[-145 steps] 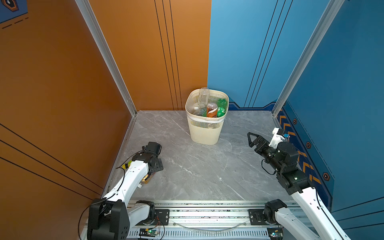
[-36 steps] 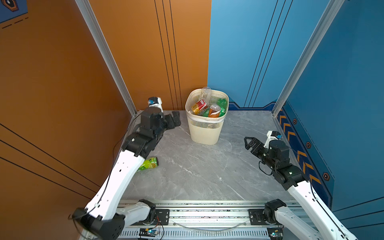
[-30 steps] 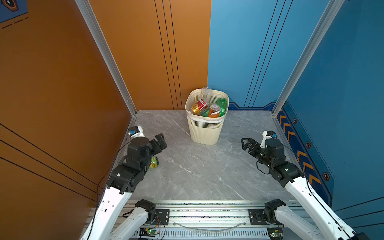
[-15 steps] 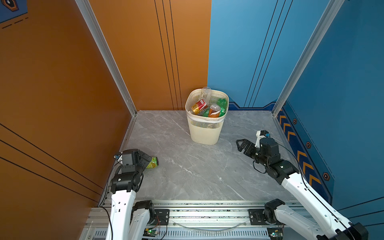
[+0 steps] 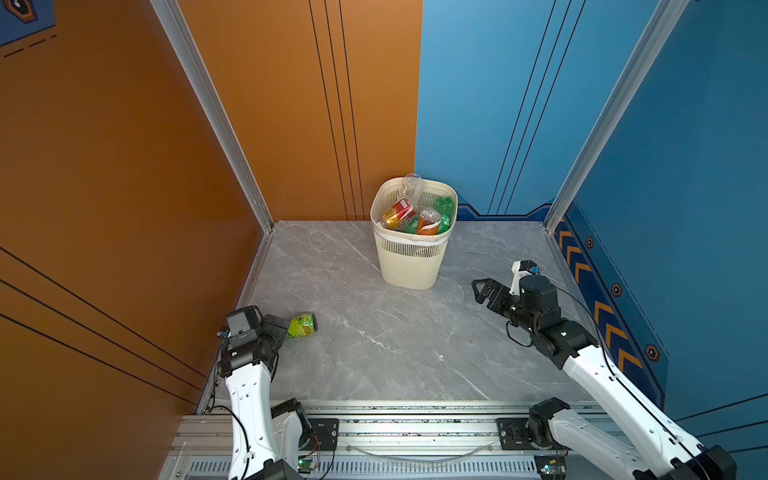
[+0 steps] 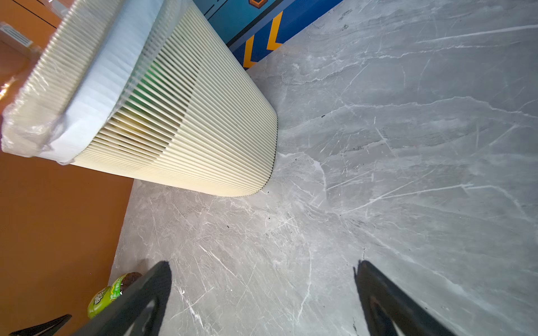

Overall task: Put the plastic bottles in the bin
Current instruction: 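Move the left gripper back down to the lime-green tea bottle, then close the left gripper on the lime-green yellow-capped tea bottle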

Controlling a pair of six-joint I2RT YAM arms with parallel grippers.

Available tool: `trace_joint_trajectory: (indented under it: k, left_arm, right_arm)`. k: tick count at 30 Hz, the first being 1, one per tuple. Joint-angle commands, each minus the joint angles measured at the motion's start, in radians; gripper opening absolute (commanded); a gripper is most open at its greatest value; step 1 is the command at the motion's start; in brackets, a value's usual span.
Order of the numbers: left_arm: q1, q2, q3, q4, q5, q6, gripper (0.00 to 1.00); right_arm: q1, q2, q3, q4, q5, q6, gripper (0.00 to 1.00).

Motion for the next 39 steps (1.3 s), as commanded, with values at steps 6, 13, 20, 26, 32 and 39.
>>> trace_joint_trajectory:
  k: [6,13,20,26,32,39]
  left_arm:
    - [0.014,0.108,-0.013,0.168,0.059,-0.018,0.98]
    - [0.015,0.254,-0.011,0.231,0.075,-0.031,0.98]
    - [0.009,0.340,0.000,0.299,0.055,-0.029,0.98]
    - [-0.008,0.432,0.016,0.336,0.057,-0.028,0.98]
    - [-0.040,0.511,0.011,0.394,0.072,-0.039,0.98]
    - [-0.091,0.552,0.013,0.443,0.088,-0.036,0.90]
  right_arm:
    - [0.006,-0.011,0.008,0.008,-0.003,-0.024,1.00]
    - [0.005,-0.010,-0.003,0.018,0.005,-0.025,1.00]
    - [0.003,0.007,-0.005,0.022,0.004,-0.034,1.00]
    - [0.002,0.018,-0.007,0.037,0.004,-0.034,1.00]
    - [-0.001,0.026,-0.001,0.036,0.001,-0.034,1.00]
    - [-0.001,0.020,0.002,0.026,0.009,-0.031,1.00]
